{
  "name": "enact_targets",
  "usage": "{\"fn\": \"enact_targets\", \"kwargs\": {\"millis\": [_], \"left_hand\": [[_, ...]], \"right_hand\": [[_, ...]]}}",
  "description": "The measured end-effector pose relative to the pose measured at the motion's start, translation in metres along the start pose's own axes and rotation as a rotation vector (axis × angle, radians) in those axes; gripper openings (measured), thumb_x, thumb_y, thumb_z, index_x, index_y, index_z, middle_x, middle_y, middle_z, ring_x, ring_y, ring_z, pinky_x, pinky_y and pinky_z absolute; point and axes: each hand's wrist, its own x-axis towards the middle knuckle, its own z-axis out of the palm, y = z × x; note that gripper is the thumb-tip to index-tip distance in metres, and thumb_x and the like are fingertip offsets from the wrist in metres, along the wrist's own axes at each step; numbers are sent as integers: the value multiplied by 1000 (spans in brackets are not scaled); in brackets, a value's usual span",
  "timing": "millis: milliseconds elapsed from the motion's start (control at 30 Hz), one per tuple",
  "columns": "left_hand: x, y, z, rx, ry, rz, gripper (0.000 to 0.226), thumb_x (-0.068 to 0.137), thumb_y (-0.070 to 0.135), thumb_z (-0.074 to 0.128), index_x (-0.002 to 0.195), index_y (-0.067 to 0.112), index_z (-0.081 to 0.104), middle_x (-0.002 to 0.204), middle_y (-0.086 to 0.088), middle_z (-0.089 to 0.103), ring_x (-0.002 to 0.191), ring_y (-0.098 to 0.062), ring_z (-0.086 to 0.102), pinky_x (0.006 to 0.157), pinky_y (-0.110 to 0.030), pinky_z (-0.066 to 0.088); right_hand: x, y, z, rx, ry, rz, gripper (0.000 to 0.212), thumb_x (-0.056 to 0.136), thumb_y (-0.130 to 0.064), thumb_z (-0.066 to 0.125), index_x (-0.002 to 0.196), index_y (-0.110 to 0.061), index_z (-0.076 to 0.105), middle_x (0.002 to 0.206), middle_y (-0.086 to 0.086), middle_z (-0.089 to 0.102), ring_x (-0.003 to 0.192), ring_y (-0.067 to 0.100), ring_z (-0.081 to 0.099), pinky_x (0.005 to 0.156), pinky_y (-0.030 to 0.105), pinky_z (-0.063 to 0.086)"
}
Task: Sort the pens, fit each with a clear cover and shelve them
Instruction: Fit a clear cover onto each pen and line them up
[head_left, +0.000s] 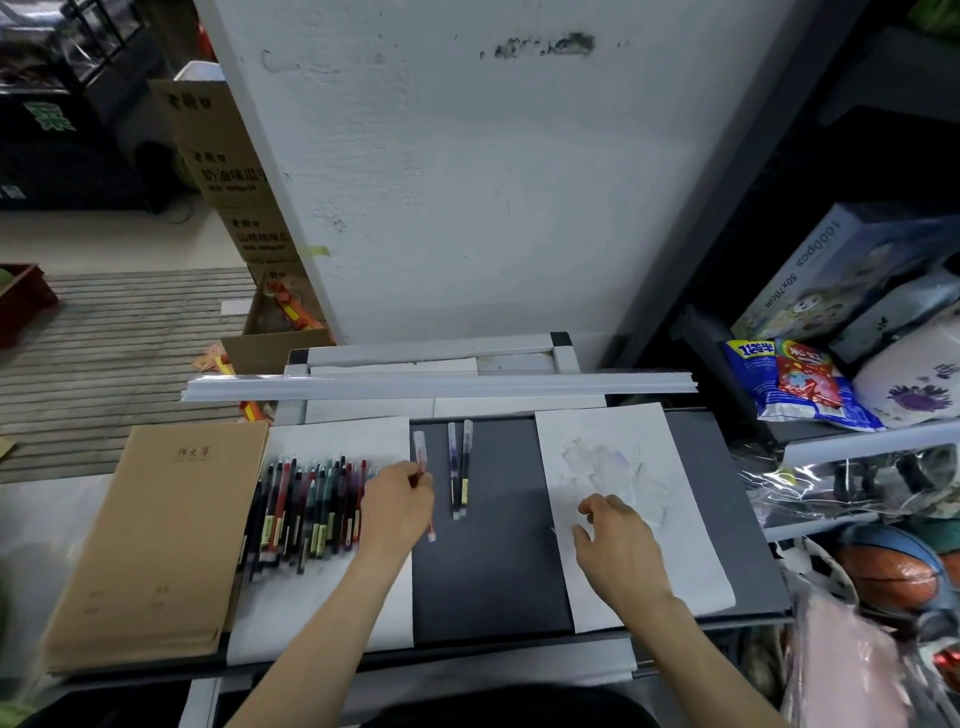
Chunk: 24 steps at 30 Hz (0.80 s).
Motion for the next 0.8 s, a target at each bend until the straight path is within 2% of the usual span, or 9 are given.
{"fn": "enact_targets", "kwargs": {"millis": [100, 233, 333, 433, 500, 567, 633, 733, 800], "left_hand": [[16, 5, 5, 43, 4, 33, 28, 97, 18, 66, 70, 13, 59, 70, -4, 67, 64, -19, 57, 63, -32, 42], [25, 14, 11, 62, -4, 78, 15, 93, 17, 72, 83, 13, 63, 80, -5, 65, 75, -22, 58, 72, -32, 47], [28, 14, 17, 70, -17, 95, 16, 94, 20, 74, 97, 4, 70, 89, -9, 71, 83, -27, 67, 76, -34, 54], [27, 18, 17, 59, -11, 108, 20, 95, 20, 74, 104, 2, 69, 94, -12, 71, 81, -27, 64, 79, -37, 55], [26, 18, 15, 43, 1, 109, 19, 96, 21, 73, 104, 4, 68, 93, -9, 70, 80, -25, 65, 79, -38, 57], [24, 15, 8, 74, 25, 111, 14, 96, 21, 70, 102, 8, 68, 93, -7, 71, 82, -27, 66, 79, -40, 58], [22, 6, -1, 197, 56, 129, 12, 97, 21, 64, 103, 11, 66, 95, -7, 71, 83, -28, 67, 75, -42, 59], [19, -13, -16, 377, 92, 124, 15, 98, 24, 62, 108, 12, 61, 101, -6, 67, 90, -30, 66, 68, -36, 51], [17, -26, -23, 463, 103, 73, 18, 97, 28, 65, 93, 13, 56, 93, -7, 65, 85, -31, 64, 63, -35, 48]], "right_hand": [[4, 0, 8, -78, -23, -23, 25, 100, -21, 51, 124, -17, 59, 114, 1, 65, 100, 20, 64, 71, 27, 49], [10, -2, 12, -141, 2, -49, 23, 100, -16, 50, 122, -16, 57, 111, 1, 61, 91, 20, 62, 66, 24, 39], [16, -1, 17, -176, 19, -56, 24, 94, -4, 55, 115, -13, 63, 114, 3, 60, 87, 22, 66, 60, 25, 43], [20, 2, 23, -151, 37, -76, 28, 84, 3, 67, 109, -11, 68, 114, 5, 58, 82, 25, 67, 59, 28, 52], [22, 6, 25, -145, 56, -78, 30, 81, 3, 72, 107, -10, 69, 108, 6, 59, 83, 25, 65, 61, 28, 54], [21, 9, 23, -156, 65, -71, 30, 86, 2, 67, 113, -11, 67, 106, 6, 60, 87, 25, 63, 64, 29, 53], [21, 10, 23, -170, 61, -61, 35, 88, 6, 57, 118, -11, 65, 106, 6, 62, 89, 25, 62, 62, 29, 49], [21, 8, 22, -162, 64, -61, 38, 89, 8, 49, 118, -10, 66, 103, 6, 63, 82, 22, 53, 62, 28, 42], [21, 8, 21, -94, 70, -66, 35, 92, 6, 50, 119, -10, 67, 105, 6, 63, 82, 22, 54, 65, 27, 41]]}}
